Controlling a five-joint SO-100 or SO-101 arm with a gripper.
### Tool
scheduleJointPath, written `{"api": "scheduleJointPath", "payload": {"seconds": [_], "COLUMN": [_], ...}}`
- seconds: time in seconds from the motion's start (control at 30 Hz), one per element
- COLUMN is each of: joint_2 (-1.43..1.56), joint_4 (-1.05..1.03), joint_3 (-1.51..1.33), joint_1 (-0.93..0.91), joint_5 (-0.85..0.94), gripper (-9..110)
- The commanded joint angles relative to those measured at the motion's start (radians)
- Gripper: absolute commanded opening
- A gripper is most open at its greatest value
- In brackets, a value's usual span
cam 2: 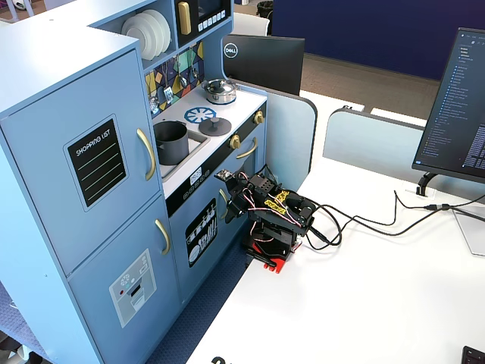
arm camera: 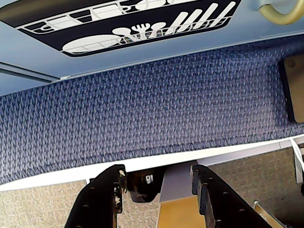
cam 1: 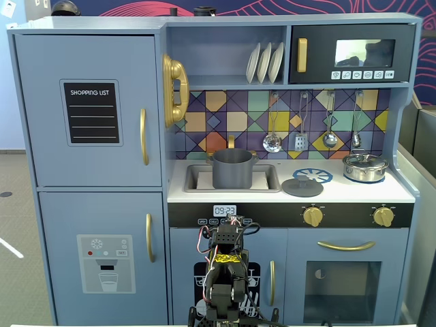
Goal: Pick up the lid from the counter and put it on the gray recipient
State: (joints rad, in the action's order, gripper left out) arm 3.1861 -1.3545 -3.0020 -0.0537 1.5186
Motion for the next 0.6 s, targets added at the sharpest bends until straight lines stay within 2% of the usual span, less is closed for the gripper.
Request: {"api": "scheduleJointPath", "payload": {"seconds": [0.0, 0.4, 0.57], "joint_2": [-0.008, -0.008, -0.034], "joint_4": [-0.175, -0.173, 0.018], "joint_3": [0.0, 0.002, 0.057], "joint_1": [-0.061, -0.066, -0.083], "joint_5": [-0.011, -0.002, -0.034], "gripper": [0, 0, 0]}}
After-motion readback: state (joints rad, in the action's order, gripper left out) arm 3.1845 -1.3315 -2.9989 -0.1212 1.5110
